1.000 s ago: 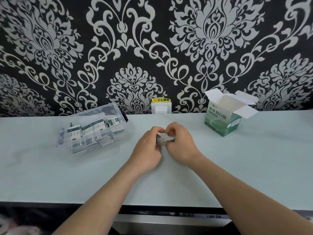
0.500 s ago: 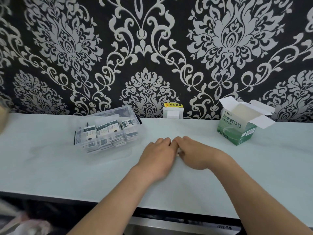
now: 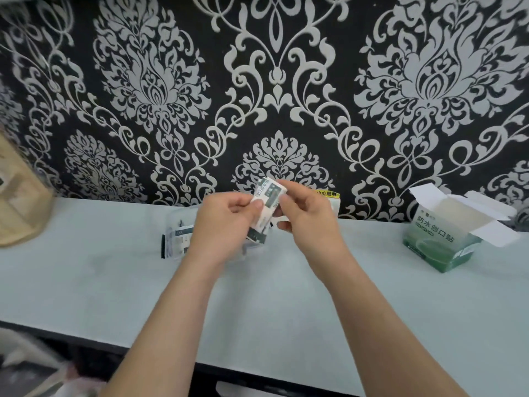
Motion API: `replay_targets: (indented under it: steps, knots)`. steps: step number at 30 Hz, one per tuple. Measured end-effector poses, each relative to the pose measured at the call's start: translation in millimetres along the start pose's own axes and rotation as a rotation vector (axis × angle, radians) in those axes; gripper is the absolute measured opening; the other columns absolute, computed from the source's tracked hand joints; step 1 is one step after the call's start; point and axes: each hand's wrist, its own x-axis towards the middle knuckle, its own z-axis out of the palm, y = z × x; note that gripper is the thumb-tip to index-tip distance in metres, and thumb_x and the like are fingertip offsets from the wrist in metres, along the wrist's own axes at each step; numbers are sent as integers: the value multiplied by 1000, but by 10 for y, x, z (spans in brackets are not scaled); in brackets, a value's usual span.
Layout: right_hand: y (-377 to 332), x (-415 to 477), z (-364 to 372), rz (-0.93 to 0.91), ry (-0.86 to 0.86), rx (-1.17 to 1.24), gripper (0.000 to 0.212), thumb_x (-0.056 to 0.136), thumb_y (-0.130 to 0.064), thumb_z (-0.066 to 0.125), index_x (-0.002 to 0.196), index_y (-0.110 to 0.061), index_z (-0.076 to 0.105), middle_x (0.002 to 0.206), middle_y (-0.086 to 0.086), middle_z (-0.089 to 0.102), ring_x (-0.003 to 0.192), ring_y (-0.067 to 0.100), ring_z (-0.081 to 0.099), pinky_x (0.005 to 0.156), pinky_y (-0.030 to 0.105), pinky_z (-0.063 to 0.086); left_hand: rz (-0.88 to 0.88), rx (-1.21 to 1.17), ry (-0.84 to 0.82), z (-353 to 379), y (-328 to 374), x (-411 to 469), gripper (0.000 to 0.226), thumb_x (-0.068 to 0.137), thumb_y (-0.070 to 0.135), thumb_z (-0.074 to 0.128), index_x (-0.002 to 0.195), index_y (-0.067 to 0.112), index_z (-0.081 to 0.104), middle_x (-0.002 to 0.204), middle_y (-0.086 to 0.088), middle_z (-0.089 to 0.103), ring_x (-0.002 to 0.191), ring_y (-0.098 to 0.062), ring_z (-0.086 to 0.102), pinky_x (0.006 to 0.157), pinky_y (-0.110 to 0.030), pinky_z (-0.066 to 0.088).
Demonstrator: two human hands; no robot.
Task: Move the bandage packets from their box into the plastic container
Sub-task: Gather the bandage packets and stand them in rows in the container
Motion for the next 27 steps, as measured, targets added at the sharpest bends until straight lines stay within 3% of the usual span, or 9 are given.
replay_targets:
  steps: [4,6,8,13,16,19,23,25,27]
  knots:
    - [198,163,124,95,139,-105,33,96,-8,48,123,-24,58,77,-5,53,69,7,52,67,18,47,-71,117,227,-243,-144,308,18,89,24,67,73,30,71,77,6,74,78,-19,70,77,-38,57]
    - [300,214,130,153,164,-160,38,94,-5,47,128,-22,55,75,-3,49,68,8,49,71,18,45,-104,288,178,-262,-210,434,8,89,25,66,91,23,74,89,6,72,83,-23,68,85,-41,55]
    - [362,243,143,199,158,-179,41,93,-4,47,129,-20,54,76,-1,48,64,8,46,64,16,43,-129,527,82,-188,-270,527,23,91,26,63,110,16,69,102,2,67,94,-24,62,91,-36,50]
    - [429,252,167,205,170,-221,40,90,-2,44,126,-15,57,80,8,59,59,7,47,57,15,38,-135,795,85,15,-410,661,7,91,23,58,93,17,63,90,-5,67,80,-25,58,66,-31,39]
    - [464,259,173,203,156,-233,40,89,-2,45,125,-14,59,72,0,52,55,6,42,53,14,35,-129,840,132,69,-490,702,16,91,20,56,101,13,66,94,-8,66,86,-30,58,67,-32,37]
    - [495,247,173,195,128,-274,41,89,-5,45,127,-12,59,78,-7,54,66,8,45,68,20,39,-97,841,129,117,-551,734,16,90,20,53,99,11,64,95,-10,65,93,-33,58,69,-33,37]
    - [474,228,146,190,94,-301,35,93,-11,47,124,-13,63,98,-2,64,82,10,56,77,22,44,-102,858,49,132,-581,767,13,87,20,55,80,10,59,82,-8,61,82,-29,56,61,-32,34]
    - [453,221,141,170,83,-319,32,93,-13,49,121,-12,65,96,-5,66,94,14,61,87,27,48,-96,884,15,129,-588,775,16,85,17,56,70,10,53,73,-6,56,74,-28,53,55,-31,31]
    - [432,212,157,151,69,-312,26,93,-14,54,114,-12,69,81,-9,63,83,14,60,85,30,51,-77,911,7,126,-583,774,15,84,15,58,70,9,57,72,-4,58,71,-26,53,52,-31,30]
